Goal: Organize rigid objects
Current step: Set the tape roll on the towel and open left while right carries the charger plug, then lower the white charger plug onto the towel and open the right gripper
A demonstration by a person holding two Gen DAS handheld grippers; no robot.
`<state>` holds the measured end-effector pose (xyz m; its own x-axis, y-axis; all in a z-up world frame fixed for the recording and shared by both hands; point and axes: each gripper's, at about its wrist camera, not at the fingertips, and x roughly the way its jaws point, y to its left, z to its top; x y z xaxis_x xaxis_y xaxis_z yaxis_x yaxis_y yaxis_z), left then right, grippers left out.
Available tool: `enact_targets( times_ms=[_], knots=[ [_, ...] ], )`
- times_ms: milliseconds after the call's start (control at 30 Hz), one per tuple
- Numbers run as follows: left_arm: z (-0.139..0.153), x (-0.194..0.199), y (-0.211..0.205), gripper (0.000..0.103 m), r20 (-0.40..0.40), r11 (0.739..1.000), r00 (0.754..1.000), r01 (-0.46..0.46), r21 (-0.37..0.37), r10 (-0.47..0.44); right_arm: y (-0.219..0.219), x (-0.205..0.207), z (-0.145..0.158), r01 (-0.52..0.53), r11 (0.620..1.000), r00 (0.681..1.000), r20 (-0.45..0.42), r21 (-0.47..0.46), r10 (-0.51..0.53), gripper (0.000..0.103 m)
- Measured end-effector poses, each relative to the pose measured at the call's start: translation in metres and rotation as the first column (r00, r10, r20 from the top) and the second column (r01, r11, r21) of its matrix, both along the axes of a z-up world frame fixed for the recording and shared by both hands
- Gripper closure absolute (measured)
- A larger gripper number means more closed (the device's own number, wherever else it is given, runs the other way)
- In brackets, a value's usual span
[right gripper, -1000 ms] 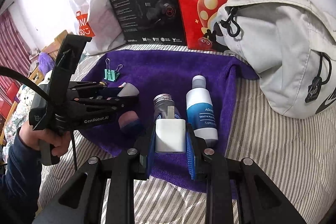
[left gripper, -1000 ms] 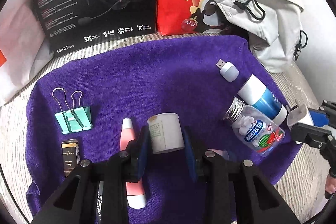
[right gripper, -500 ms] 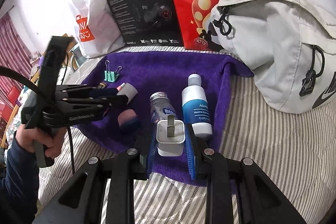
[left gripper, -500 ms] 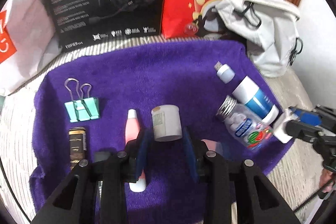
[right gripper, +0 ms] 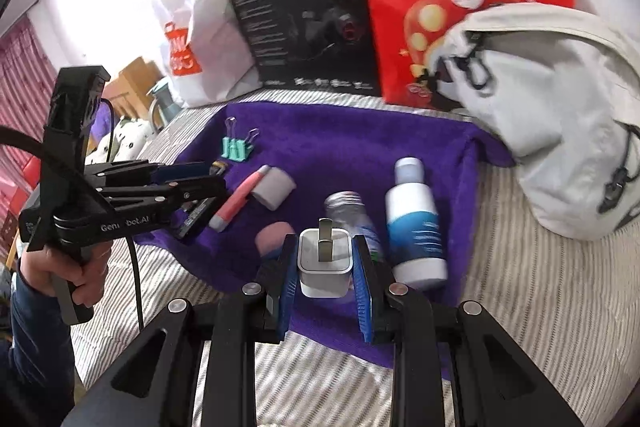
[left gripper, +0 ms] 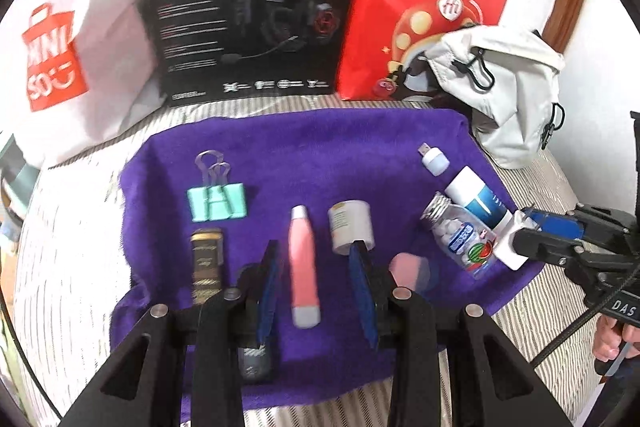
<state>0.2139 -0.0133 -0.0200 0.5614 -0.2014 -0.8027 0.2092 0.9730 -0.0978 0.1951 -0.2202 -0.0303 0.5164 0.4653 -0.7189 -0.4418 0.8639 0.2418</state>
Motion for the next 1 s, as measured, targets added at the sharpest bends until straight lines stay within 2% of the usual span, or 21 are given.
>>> enact_targets(
  times_ms=[200, 500, 1000],
  knots=[
    [0.002, -0.005, 0.018, 0.071, 0.007, 1.0, 1.0, -0.024, -0.01, 0.024, 0.025, 0.004, -0.014, -0.048, 0.998, 0.998, -0.04, -0.033, 0.046, 0.077],
    [0.002, -0.012, 0.029, 0.071, 0.021, 0.999, 1.0, -0.022, -0.046, 0.023, 0.041, 0.016, -0.033, -0.039, 0.991, 0.997, -0.07, -0.129, 0.031, 0.077],
    [0.0, -0.019, 0.031, 0.071, 0.013, 0.998, 1.0, -0.018, -0.054, 0.018, 0.044, 0.013, -0.045, -0.064, 0.988, 0.992, -0.113, -0.14, 0.049, 0.074]
  ],
)
